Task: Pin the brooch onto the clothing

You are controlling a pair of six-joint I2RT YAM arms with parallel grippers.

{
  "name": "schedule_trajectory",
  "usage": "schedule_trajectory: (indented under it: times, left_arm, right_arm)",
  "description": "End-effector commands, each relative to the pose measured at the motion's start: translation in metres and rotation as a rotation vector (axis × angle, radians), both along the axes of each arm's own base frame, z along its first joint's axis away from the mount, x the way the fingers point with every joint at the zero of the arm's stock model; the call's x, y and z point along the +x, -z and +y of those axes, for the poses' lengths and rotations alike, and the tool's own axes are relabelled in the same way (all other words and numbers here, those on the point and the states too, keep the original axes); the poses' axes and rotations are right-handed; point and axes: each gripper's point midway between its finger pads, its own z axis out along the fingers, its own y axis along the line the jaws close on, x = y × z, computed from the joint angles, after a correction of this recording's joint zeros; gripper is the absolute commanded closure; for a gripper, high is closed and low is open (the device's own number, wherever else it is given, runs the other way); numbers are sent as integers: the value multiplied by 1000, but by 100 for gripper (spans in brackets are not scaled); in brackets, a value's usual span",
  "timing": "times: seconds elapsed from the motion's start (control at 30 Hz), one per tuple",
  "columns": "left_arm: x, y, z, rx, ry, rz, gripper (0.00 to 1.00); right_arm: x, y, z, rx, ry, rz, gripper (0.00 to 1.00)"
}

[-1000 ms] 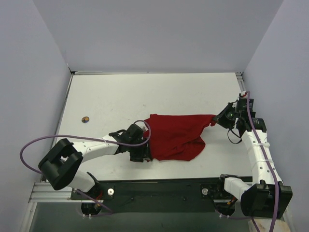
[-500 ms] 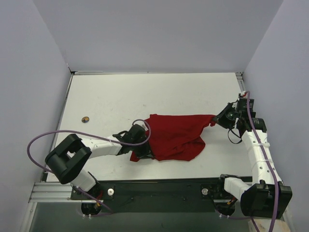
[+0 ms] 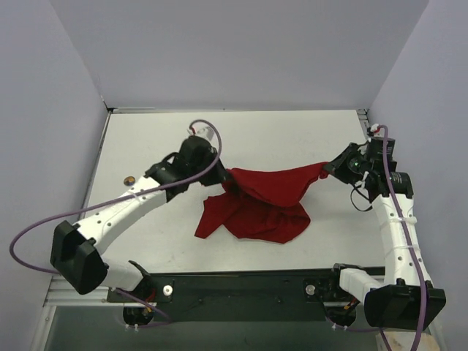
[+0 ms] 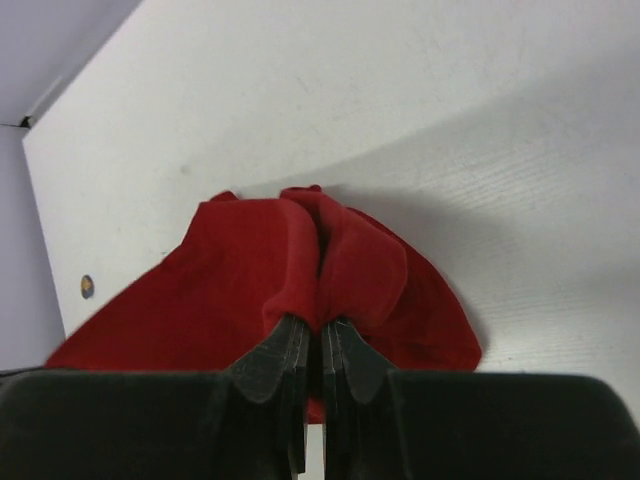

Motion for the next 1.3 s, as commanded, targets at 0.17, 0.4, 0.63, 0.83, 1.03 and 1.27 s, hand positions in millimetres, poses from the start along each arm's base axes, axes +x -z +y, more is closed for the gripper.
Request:
schedule_trajectory:
  times: [0.17,0.4,0.63,0.83,1.03,1.27]
  left_arm:
    - [66,-142,75,109,-11,-264,100]
    - [73,-337,97,63,-50,-646,100]
    - [-1,-433,127,-90,-59,-982,100]
    - [-72,-456,148,-208,-25,-1148,100]
    - [-109,-468,143,-275,85,-1179,100]
    - [-99,-468,143,-222,77,-1169,100]
  right_arm:
    - [29,-99,13,62,-40,-196,100]
    - [32,-257,37,115,-167,-536,100]
    - [-67,-365,58,62,-291,-919,100]
    - [-142,-385,77,37,-420,-1104,100]
    - [-179,-405,88,33,-505,-1204,100]
    - [-178,-412,88,16,-517,-1231,100]
